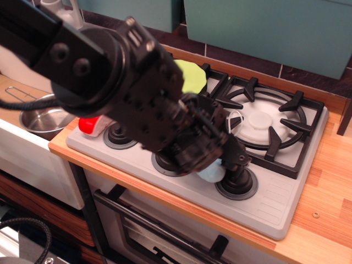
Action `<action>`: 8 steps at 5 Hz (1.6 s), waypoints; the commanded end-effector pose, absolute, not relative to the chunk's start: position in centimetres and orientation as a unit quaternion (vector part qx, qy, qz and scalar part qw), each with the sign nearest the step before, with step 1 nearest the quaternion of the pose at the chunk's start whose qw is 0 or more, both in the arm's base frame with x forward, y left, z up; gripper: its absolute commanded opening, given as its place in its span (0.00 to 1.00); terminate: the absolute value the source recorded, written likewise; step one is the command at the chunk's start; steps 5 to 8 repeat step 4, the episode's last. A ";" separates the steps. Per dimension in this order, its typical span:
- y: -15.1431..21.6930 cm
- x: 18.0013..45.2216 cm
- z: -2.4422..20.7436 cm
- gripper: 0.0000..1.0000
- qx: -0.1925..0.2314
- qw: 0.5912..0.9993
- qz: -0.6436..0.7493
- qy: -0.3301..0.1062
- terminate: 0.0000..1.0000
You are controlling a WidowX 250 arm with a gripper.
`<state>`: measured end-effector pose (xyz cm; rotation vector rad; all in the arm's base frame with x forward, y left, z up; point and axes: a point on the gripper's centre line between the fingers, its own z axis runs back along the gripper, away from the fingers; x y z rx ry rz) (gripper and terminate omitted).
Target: End effector reaching stuffedhippo
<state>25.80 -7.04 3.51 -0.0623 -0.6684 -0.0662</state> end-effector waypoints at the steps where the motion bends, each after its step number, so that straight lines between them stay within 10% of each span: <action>1: -7.5 26.9 2.4 1.00 -0.042 0.937 -0.049 -0.343 0.00; 3: -7.6 27.1 2.7 1.00 -0.044 0.944 -0.049 -0.324 0.00; 4: -7.6 27.1 2.7 1.00 -0.044 0.944 -0.049 -0.324 1.00; 8: -7.6 27.1 2.7 1.00 -0.044 0.944 -0.049 -0.324 1.00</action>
